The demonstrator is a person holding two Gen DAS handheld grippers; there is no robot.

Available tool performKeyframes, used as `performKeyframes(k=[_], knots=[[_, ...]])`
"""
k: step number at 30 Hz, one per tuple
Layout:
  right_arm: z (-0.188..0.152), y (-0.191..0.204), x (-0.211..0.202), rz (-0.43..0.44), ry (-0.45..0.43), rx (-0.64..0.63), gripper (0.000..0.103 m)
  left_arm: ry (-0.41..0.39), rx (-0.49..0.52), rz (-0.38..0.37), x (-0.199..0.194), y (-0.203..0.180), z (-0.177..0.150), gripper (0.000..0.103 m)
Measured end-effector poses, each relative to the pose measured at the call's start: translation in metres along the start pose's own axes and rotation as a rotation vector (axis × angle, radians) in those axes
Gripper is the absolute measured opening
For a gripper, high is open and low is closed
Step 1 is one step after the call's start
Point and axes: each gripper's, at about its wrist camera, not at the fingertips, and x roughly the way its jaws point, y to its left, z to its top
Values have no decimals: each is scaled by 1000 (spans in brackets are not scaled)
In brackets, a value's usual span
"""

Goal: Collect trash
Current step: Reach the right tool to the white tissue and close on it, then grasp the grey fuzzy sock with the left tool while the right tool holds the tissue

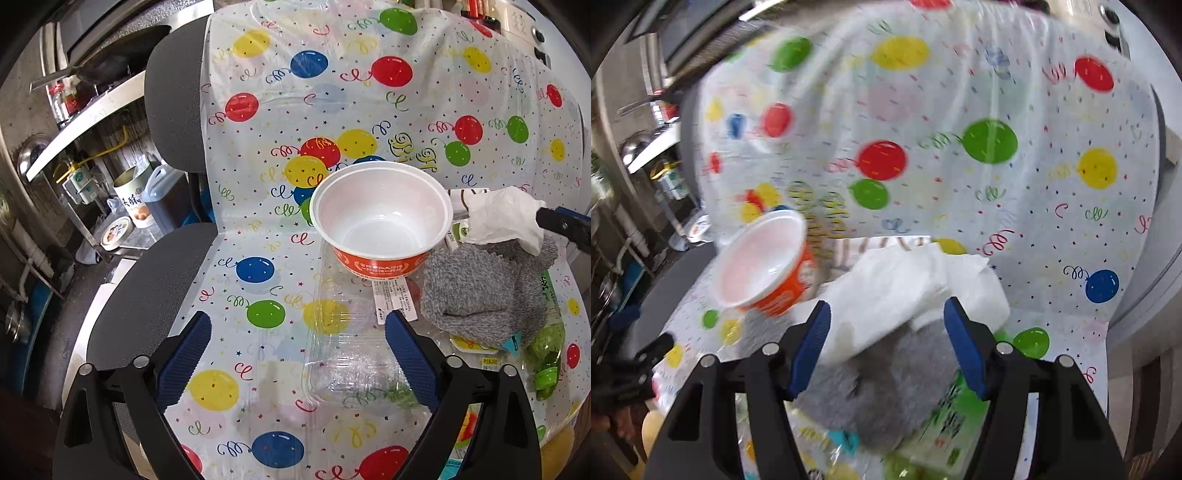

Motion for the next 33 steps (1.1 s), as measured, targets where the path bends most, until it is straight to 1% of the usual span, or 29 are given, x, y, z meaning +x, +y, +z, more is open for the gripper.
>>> performKeyframes(k=[2, 3, 4, 5, 6, 7, 9, 11, 14, 17, 19, 20, 21, 22, 23, 24, 26, 28, 29, 31, 33], knots=[[4, -7, 10, 12, 32, 33, 63, -3, 16, -7, 1, -1, 0, 92], [6, -9, 16, 19, 45, 47, 58, -6, 23, -10, 2, -2, -1, 91], [8, -10, 21, 19, 57, 49, 45, -7, 24, -14, 2, -3, -1, 91], [9, -10, 23, 19, 61, 47, 37, -6, 25, -21, 1, -3, -1, 90], [12, -8, 25, 20, 64, 42, 21, -4, 27, -25, 1, -3, -2, 89], [14, -8, 26, 21, 67, 38, 7, -2, 27, -26, 0, -3, -3, 84], [21, -4, 18, 30, 31, 22, 4, 6, 24, -23, -2, -4, -5, 78], [26, 1, -1, 32, -29, -5, 4, 5, 28, -22, -6, -5, -7, 77], [30, 9, -49, 20, -156, -35, 4, -5, 45, -31, -16, -9, -10, 75], [22, 9, -110, -7, -265, -56, 4, -27, 63, -51, -28, -16, -12, 74], [9, 6, -143, -24, -312, -68, 4, -33, 69, -62, -33, -20, -15, 74], [1, 2, -156, -17, -318, -67, 4, -35, 74, -67, -34, -23, -16, 74], [-4, -2, -165, -1, -313, -62, 4, -35, 76, -68, -36, -25, -18, 74], [-16, -8, -176, 26, -301, -56, 4, -33, 79, -70, -37, -28, -21, 74], [-24, -10, -180, 32, -287, -55, 4, -33, 82, -73, -37, -30, -22, 74], [-40, -19, -185, 30, -253, -55, 4, -31, 84, -77, -37, -31, -24, 74], [-59, -25, -184, -3, -204, -61, 4, -32, 84, -101, -38, -35, -28, 74], [-90, -36, -169, -119, -119, -80, 4, -31, 89, -132, -36, -42, -30, 75], [-97, -35, -161, -153, -94, -86, 4, -25, 99, -154, -35, -48, -31, 75], [-125, -51, -134, -229, -6, -78, 4, -12, 126, -204, -30, -62, -32, 75], [-146, -65, -110, -288, 56, -67, 4, 7, 157, -255, -22, -78, -32, 74]])
